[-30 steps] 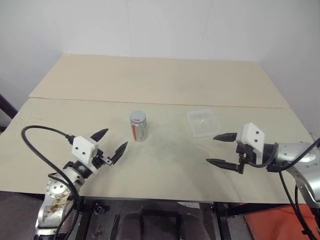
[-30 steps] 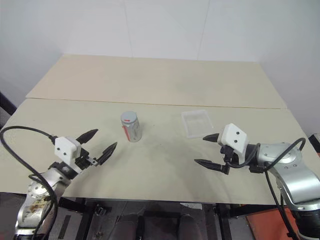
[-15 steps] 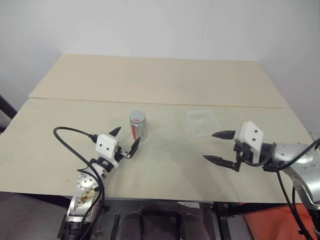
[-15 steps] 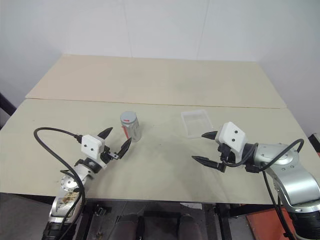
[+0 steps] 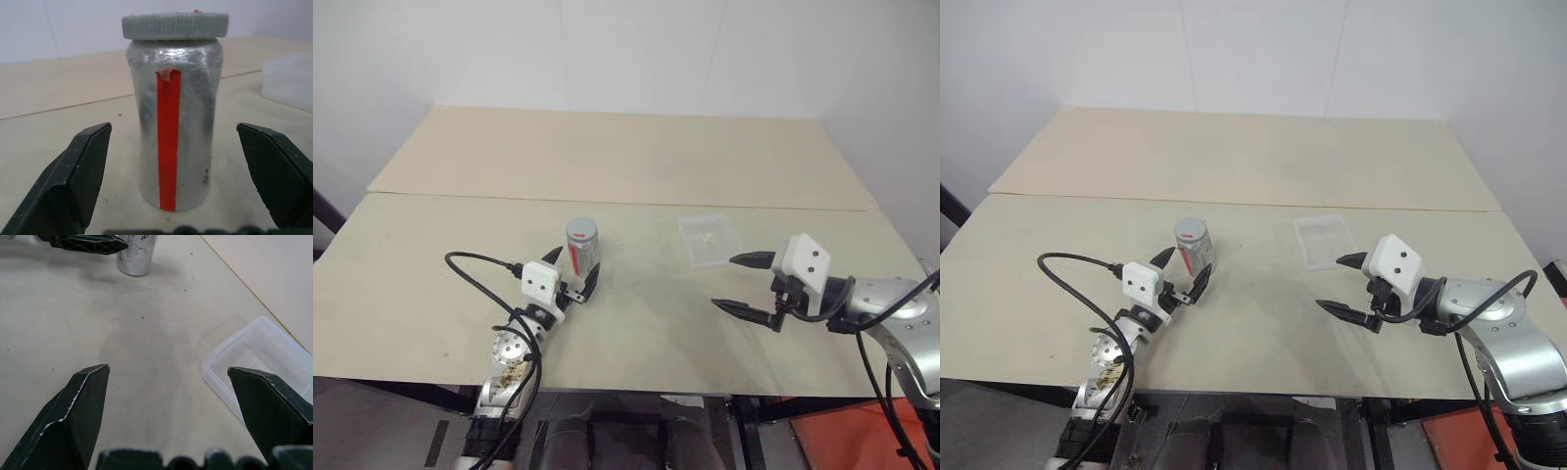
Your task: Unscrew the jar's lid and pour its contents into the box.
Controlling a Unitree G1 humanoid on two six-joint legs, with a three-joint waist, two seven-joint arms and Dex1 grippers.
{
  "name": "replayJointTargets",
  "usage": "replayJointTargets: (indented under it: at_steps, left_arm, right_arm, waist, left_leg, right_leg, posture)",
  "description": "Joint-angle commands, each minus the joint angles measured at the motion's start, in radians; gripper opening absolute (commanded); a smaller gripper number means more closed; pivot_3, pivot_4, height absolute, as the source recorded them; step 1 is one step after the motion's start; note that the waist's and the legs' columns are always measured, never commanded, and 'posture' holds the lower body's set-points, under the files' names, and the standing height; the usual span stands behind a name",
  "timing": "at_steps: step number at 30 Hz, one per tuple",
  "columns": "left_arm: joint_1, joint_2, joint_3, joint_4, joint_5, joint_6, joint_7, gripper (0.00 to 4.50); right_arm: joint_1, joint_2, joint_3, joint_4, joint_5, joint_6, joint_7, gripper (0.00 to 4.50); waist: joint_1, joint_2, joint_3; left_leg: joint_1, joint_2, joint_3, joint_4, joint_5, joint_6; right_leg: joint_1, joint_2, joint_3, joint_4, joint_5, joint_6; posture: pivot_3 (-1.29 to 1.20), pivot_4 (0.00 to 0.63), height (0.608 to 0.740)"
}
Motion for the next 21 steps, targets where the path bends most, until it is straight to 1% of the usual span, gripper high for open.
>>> replayJointTargets:
  at_steps: [1, 5, 10, 16, 19, 21]
  left_arm:
    - [-0.037, -0.019, -0.002, 0.035, 0.017, -0.073, 0.028, 4.46]
    - [-0.068, -0.043, 0.005, 0.085, 0.018, -0.107, 0.058, 4.46]
    - [-0.106, -0.035, -0.005, 0.157, 0.045, -0.12, 0.063, 4.46]
    - [-0.127, -0.047, 0.008, 0.205, 0.017, -0.147, 0.059, 4.46]
    - [-0.147, -0.05, 0.003, 0.26, 0.036, -0.213, 0.069, 3.85]
    - [-0.156, -0.053, -0.002, 0.281, 0.038, -0.224, 0.068, 3.21]
  right_arm:
    - [-0.015, -0.003, -0.04, -0.025, 0.01, -0.002, -0.008, 4.5]
    - [-0.006, -0.007, -0.048, -0.027, 0.009, -0.003, -0.009, 4.5]
    - [-0.012, 0.001, -0.046, -0.031, 0.004, -0.002, -0.028, 4.5]
    - [-0.012, 0.004, -0.042, -0.035, 0.007, -0.002, -0.045, 4.5]
    - [-0.014, 0.01, -0.042, -0.03, 0.013, -0.009, -0.047, 4.5]
    - [-0.013, 0.011, -0.043, -0.03, 0.014, -0.01, -0.047, 4.5]
  waist:
    - [0.0, 0.0, 0.0]
    - [0.0, 0.0, 0.0]
    - [0.0, 0.0, 0.0]
    - [0.0, 0.0, 0.0]
    - [0.0, 0.0, 0.0]
    - [0.0, 0.0, 0.0]
  left_leg:
    - [0.0, 0.0, 0.0, 0.0, 0.0, 0.0]
    - [0.0, 0.0, 0.0, 0.0, 0.0, 0.0]
    - [0.0, 0.0, 0.0, 0.0, 0.0, 0.0]
    - [0.0, 0.0, 0.0, 0.0, 0.0, 0.0]
    - [0.0, 0.0, 0.0, 0.0, 0.0, 0.0]
    - [0.0, -0.001, 0.0, 0.0, 0.0, 0.0]
  right_leg:
    - [0.0, 0.0, 0.0, 0.0, 0.0, 0.0]
    - [0.0, 0.0, 0.0, 0.0, 0.0, 0.0]
    - [0.0, 0.0, 0.0, 0.0, 0.0, 0.0]
    - [0.0, 0.0, 0.0, 0.0, 0.0, 0.001]
    - [0.0, 0.0, 0.0, 0.0, 0.0, 0.001]
    - [0.0, 0.0, 0.0, 0.0, 0.0, 0.001]
  posture:
    - [0.0, 0.15, 0.74]
    - [0.0, 0.15, 0.74]
    - [0.0, 0.15, 0.74]
    - [0.0, 0.15, 0.74]
    - [0.0, 0.15, 0.74]
    - [0.0, 0.15, 0.74]
